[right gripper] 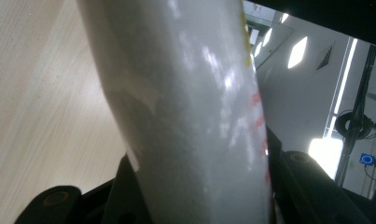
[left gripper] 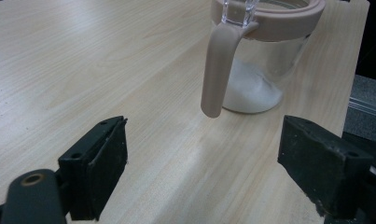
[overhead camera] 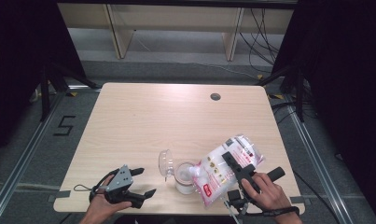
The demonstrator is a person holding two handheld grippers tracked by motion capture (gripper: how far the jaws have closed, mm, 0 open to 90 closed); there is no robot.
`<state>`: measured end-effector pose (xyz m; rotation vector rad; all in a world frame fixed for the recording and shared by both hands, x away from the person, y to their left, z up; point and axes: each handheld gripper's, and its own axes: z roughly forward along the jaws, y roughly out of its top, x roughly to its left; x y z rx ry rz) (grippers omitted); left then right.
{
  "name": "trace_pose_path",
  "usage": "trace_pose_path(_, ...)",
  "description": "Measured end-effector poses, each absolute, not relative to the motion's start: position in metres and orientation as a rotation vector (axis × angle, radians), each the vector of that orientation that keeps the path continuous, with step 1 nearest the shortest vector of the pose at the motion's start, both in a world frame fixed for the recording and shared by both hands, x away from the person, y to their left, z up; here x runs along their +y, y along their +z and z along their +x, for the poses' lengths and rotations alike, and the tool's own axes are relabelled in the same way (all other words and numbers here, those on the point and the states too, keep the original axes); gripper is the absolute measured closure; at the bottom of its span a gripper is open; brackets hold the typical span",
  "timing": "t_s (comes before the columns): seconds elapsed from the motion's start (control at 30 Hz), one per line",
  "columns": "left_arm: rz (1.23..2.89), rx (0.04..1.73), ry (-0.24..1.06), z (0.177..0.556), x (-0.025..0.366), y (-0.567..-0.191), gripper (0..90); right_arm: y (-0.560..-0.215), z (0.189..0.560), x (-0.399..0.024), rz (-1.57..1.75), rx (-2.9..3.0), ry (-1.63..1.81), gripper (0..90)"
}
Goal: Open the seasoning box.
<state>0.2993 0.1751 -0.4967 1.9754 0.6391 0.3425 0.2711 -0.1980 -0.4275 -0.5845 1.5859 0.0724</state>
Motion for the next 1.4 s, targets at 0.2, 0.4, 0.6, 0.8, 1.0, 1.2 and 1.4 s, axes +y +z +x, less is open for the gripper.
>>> trace_pose_path(0.2,1.968,0.644,0.339,0.299,0.1745,-0.4969,15.4,-0.4282,0.2719,-0.1983,-0.588,1.583,0.091,62.6)
trace_pose_path(0.4,1.985,0.63,0.345,0.3001,0.1758,-0.4967,15.4,-0.4285,0.2714,-0.1991,-0.568,1.584,0.097,62.7)
trace_pose_path(0.6,1.985,0.643,0.344,0.2995,0.1762,-0.4966,15.4,-0.4274,0.2721,-0.1994,-0.571,1.578,0.121,62.7)
trace_pose_path(0.8,1.968,0.643,0.339,0.2992,0.1747,-0.4969,15.4,-0.4273,0.2718,-0.1989,-0.578,1.591,0.107,62.7)
trace_pose_path(1.0,1.996,0.639,0.352,0.2999,0.1767,-0.4962,15.4,-0.4274,0.2719,-0.1987,-0.577,1.593,0.109,62.7)
trace_pose_path(1.2,2.002,0.637,0.356,0.3,0.1773,-0.4959,15.4,-0.4278,0.2718,-0.199,-0.567,1.594,0.107,62.7)
trace_pose_path(1.4,2.003,0.636,0.357,0.2999,0.1772,-0.496,15.4,-0.4275,0.2718,-0.199,-0.564,1.593,0.107,62.8)
